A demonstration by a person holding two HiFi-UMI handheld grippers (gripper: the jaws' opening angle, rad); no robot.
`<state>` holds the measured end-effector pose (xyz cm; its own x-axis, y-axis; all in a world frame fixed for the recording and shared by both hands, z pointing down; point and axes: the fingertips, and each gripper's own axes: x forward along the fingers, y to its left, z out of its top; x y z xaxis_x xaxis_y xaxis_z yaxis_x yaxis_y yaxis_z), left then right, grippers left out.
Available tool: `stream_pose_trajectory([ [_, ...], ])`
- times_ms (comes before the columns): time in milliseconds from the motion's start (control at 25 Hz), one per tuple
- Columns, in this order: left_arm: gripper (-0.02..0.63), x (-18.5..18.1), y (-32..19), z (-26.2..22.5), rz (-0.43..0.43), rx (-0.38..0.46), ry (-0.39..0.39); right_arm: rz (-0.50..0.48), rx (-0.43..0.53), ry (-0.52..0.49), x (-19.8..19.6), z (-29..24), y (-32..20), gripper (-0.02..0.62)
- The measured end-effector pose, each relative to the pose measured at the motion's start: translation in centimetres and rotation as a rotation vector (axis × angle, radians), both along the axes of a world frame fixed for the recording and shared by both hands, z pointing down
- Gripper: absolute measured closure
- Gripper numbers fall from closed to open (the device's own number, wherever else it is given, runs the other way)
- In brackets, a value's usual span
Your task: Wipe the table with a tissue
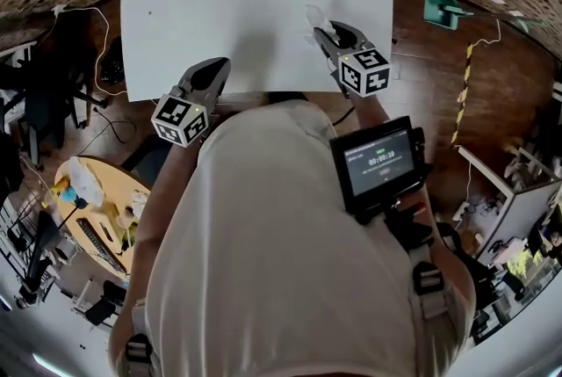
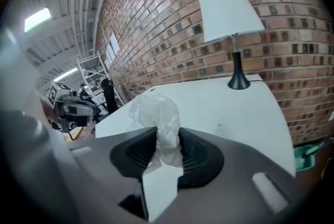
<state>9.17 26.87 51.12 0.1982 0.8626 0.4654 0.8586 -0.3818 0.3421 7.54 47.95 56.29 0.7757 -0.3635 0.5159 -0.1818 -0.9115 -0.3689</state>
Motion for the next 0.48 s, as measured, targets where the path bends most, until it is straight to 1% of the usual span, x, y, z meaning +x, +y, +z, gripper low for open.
stream_pose_trajectory([
  [120,0.600,-0.2,1.2,0.2,0.015,0.000,-0.004,0.099,-0.130,-0.037,-0.6,1.2,5.2,0.471],
  [200,0.600,-0.1,1.7,0.0,0.012,-0.005,-0.001,0.141,-0.216,-0.062,-0.7,1.8,8.4,0.471],
  [280,0.600,-0.3,1.7,-0.3,0.007,-0.009,0.007,0.152,-0.296,-0.088,-0.7,2.3,10.6,0.471],
  [360,0.600,-0.6,1.5,-0.7,-0.001,-0.012,0.016,0.143,-0.358,-0.108,-0.3,2.7,12.1,0.472],
  [480,0.600,-0.8,1.1,-1.4,-0.021,-0.006,0.024,0.115,-0.404,-0.124,1.1,3.1,13.6,0.479],
])
